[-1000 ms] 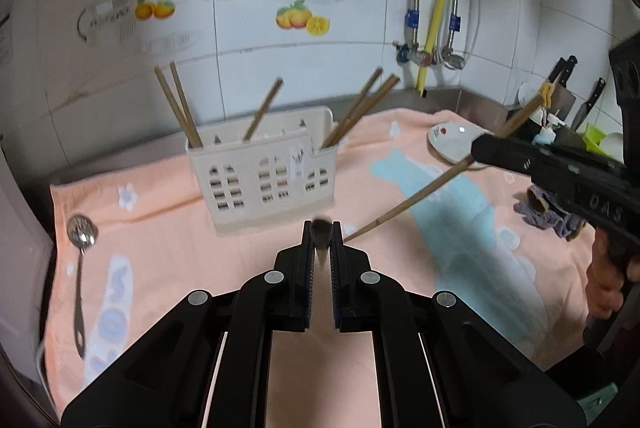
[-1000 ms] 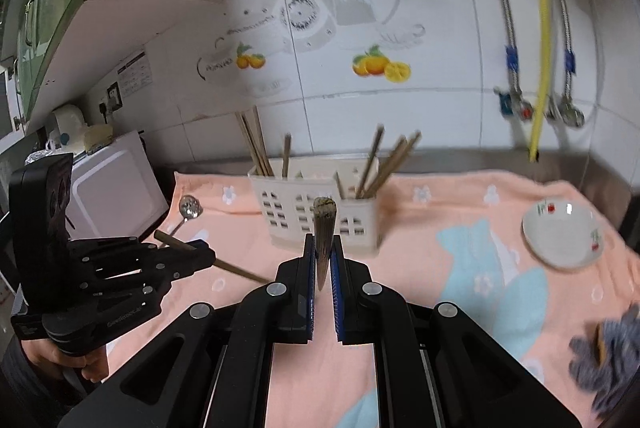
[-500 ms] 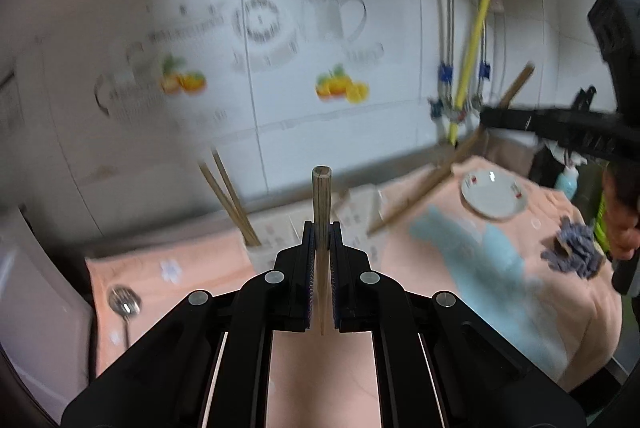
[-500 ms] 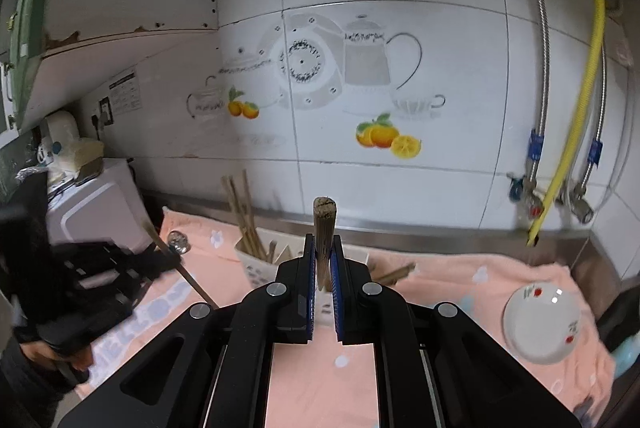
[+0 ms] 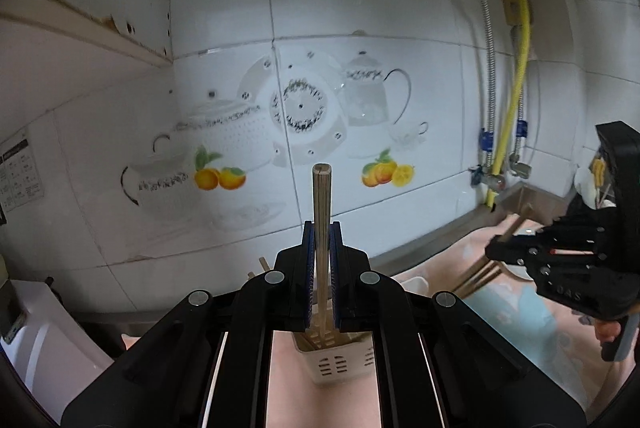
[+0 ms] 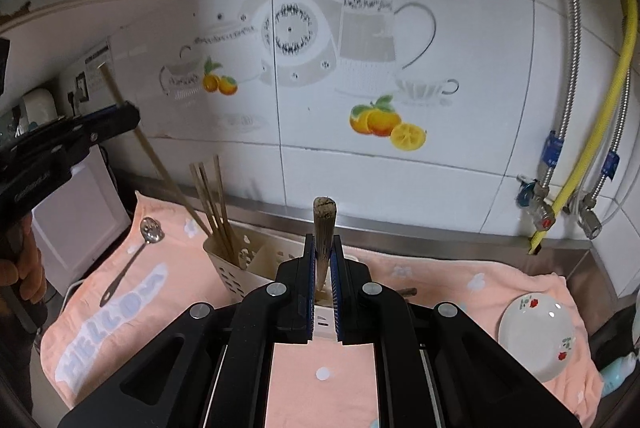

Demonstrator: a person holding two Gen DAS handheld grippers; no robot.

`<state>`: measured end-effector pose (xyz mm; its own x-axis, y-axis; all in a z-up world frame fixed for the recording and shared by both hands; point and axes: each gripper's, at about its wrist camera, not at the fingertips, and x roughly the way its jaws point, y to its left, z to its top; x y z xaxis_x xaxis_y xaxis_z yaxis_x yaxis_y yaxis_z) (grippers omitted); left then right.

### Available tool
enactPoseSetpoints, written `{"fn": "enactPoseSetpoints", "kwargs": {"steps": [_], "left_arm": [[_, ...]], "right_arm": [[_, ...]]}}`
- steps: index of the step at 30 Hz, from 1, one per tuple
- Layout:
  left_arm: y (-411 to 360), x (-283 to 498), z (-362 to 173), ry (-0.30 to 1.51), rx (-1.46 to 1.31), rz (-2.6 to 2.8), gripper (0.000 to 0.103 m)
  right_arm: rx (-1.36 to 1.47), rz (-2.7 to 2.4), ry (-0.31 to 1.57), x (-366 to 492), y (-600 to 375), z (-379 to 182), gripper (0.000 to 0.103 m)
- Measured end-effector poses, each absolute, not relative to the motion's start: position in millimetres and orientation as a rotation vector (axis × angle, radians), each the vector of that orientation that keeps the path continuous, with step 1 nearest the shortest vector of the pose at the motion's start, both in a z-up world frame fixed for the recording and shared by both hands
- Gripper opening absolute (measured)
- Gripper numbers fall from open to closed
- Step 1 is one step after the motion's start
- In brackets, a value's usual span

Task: Organize utensils
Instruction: 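Lower each chopstick into the holder and open both tools, then pull both open tools back from the holder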

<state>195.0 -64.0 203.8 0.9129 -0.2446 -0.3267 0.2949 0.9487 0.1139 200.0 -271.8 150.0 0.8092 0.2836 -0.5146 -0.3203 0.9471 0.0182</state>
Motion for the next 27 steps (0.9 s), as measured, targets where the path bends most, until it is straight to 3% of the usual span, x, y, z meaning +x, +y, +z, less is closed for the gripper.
{"fn": "enactPoseSetpoints", "kwargs": {"steps": [15,17,18,21,23,27], "left_arm": [[-48.1,231.7,149.3,0.456,0.11,-0.258,0.009],[-46.9,229.0,147.8,0.456,0.117,-0.254,0.017],[-46.2,227.7,147.6,0.453,0.116,-0.25,0.026],[-44.5,222.1,148.1,0.447,0.117,-0.246,0.032],[-43.6,217.4,148.7,0.443,0.115,-0.244,0.04],[-42.9,203.0,150.9,0.422,0.127,-0.234,0.055]], "right_arm": [[-0.056,0.333,0.613,222.4,-264.0,113.7,0.007],[-0.053,0.33,0.608,222.0,-264.0,113.5,0.011],[-0.054,0.329,0.606,221.0,-263.9,113.6,0.011],[-0.058,0.323,0.593,216.8,-264.1,115.2,0.015],[-0.061,0.321,0.581,212.0,-264.5,117.2,0.024],[-0.087,0.31,0.544,196.2,-262.7,121.6,0.031]]}}
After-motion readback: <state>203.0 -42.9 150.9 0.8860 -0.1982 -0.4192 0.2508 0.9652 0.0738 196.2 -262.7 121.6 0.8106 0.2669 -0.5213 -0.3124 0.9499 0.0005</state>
